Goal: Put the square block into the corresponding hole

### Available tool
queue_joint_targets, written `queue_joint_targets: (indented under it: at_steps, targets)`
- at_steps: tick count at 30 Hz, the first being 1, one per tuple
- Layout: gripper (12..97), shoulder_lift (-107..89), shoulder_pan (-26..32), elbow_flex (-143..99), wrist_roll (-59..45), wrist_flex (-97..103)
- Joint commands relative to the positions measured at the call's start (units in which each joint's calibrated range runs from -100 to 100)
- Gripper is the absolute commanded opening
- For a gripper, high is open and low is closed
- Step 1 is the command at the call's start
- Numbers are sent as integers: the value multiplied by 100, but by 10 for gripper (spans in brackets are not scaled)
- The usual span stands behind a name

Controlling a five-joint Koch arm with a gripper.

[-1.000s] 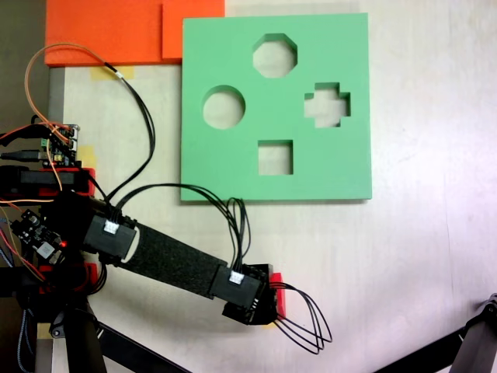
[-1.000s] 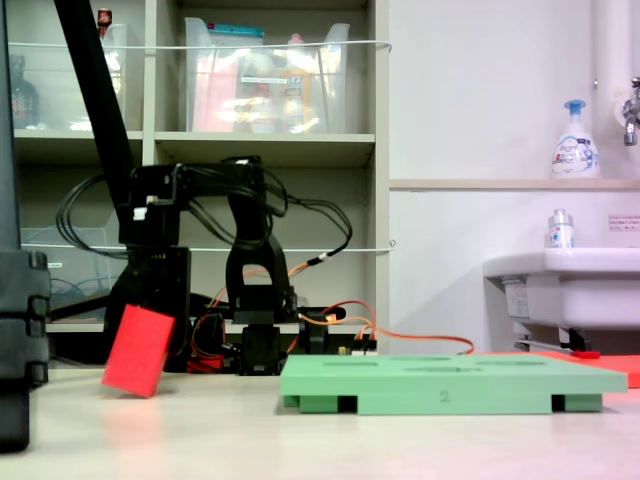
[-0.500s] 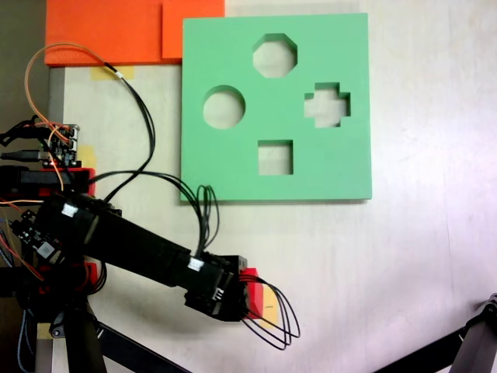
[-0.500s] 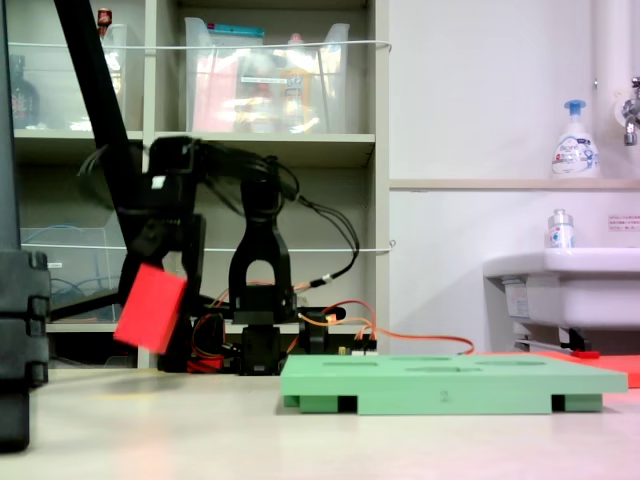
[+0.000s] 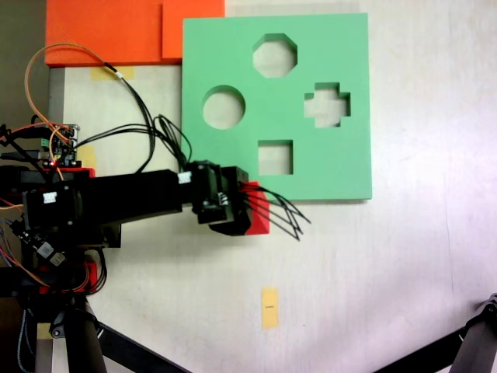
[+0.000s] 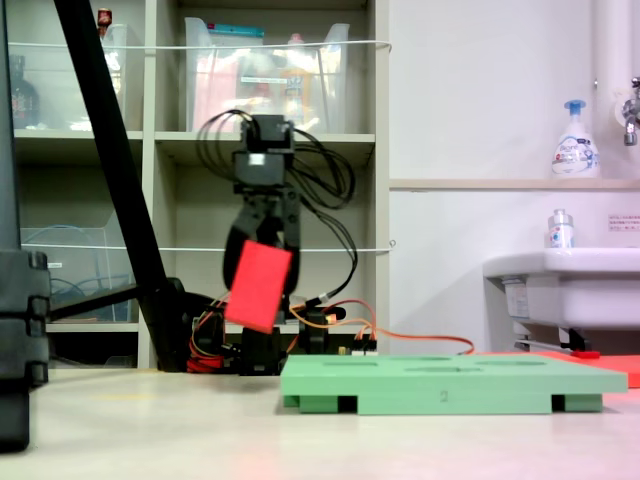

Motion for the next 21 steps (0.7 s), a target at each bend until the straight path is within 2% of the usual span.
queue_joint_targets:
  at_steps: [1, 11, 21]
  targets:
    - [301, 391, 210, 629, 137, 417]
    - [301, 1998, 567, 1816, 733, 841]
    - [301, 2710, 825, 2274, 1158, 831]
